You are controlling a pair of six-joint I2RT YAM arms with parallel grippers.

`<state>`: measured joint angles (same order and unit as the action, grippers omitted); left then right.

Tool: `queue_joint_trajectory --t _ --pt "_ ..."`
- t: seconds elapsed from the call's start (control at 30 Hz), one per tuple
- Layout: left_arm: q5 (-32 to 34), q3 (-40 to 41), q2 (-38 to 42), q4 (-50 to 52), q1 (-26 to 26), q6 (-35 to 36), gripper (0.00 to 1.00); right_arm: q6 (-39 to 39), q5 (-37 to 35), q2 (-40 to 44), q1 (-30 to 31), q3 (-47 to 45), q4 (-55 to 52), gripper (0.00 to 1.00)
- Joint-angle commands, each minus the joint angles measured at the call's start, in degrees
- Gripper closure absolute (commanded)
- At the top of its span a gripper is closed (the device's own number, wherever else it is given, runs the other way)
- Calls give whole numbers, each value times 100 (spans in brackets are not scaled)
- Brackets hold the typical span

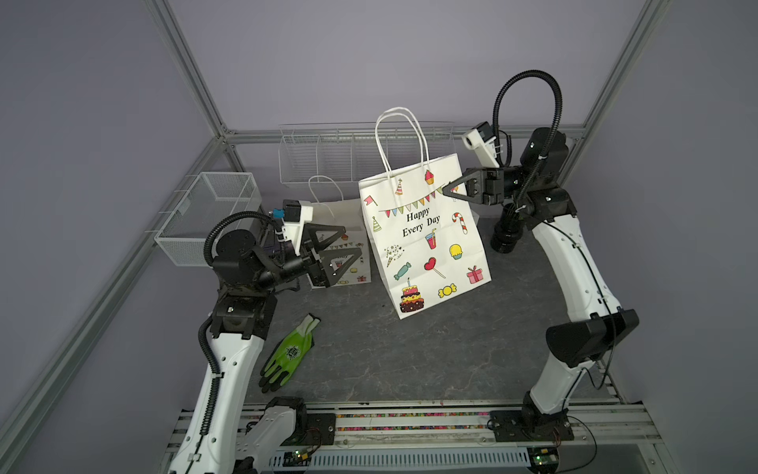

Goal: Put away the paper bag
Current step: Press the paper bag.

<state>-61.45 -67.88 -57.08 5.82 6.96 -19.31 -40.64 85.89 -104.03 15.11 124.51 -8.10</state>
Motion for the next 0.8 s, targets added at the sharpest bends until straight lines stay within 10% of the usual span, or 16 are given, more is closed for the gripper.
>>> queue_joint_trajectory --t 0.0,0.13,0.43,0.77 --pt "-146 26 -53 -415 -37 -237 0 218 499 213 62 110 -152 93" --pt "-279 275 -51 -1551 75 -998 1 228 472 234 131 82 -157 93" --pt "-84 7 -481 -855 540 -320 4 186 447 232 333 93 -130 93" --pt "92 -116 -741 -789 841 -247 30 94 371 233 376 95 -44 93"
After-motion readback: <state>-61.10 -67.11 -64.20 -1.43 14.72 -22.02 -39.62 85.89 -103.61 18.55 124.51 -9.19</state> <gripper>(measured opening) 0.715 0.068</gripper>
